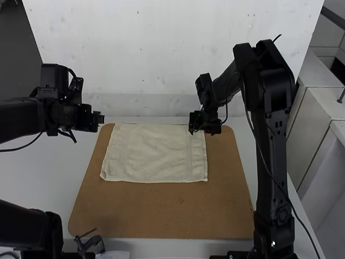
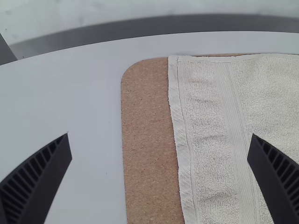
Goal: Fold the towel.
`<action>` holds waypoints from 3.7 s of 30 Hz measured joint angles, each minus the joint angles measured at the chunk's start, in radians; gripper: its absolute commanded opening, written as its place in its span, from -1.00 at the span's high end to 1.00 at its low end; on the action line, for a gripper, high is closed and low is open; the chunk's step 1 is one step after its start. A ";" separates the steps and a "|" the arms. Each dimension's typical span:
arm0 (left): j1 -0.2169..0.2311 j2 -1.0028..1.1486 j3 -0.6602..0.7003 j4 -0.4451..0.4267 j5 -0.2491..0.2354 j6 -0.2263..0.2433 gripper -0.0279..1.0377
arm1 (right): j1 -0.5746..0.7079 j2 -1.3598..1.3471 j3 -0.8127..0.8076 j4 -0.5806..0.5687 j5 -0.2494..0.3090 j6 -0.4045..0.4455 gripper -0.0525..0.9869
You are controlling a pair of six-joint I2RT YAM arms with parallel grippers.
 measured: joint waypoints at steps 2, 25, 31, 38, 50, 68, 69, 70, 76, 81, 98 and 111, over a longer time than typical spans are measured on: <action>0.000 0.005 0.000 0.014 0.000 0.000 -0.87 | 0.000 0.012 0.021 -0.008 0.007 0.004 -0.76; -0.062 0.520 0.271 0.050 -0.002 -0.014 -0.84 | 0.018 0.064 0.098 -0.039 0.030 0.015 0.87; -0.084 0.698 0.412 0.048 -0.005 -0.020 -0.84 | 0.018 0.064 0.098 -0.040 0.030 0.014 0.87; -0.085 0.867 0.544 0.048 -0.024 -0.035 -0.84 | 0.018 0.063 0.098 -0.039 0.030 0.014 0.87; -0.085 1.010 0.676 -0.006 -0.030 -0.063 0.30 | 0.027 0.064 0.084 -0.016 0.049 0.010 0.87; -0.095 1.000 0.719 -0.146 0.004 -0.138 0.92 | 0.029 0.063 0.078 0.005 0.059 0.002 0.87; -0.099 0.997 0.719 -0.150 0.007 -0.143 0.92 | 0.029 0.063 0.078 0.005 0.059 0.002 0.87; -0.104 0.995 0.719 -0.153 0.010 -0.144 0.92 | 0.029 0.063 0.078 0.008 0.059 0.002 0.87; -0.119 0.943 0.719 -0.155 0.026 -0.164 0.92 | 0.029 0.063 0.078 0.016 0.059 0.002 0.87; -0.119 0.871 0.719 -0.155 0.031 -0.188 0.92 | 0.028 0.060 0.078 0.036 0.059 -0.001 0.87; -0.119 0.702 0.623 -0.155 0.047 -0.226 0.91 | 0.005 -0.167 0.024 0.122 0.042 -0.021 0.87; -0.119 0.523 0.506 -0.150 0.049 -0.238 0.91 | -0.002 -0.275 -0.132 0.172 -0.010 -0.066 0.87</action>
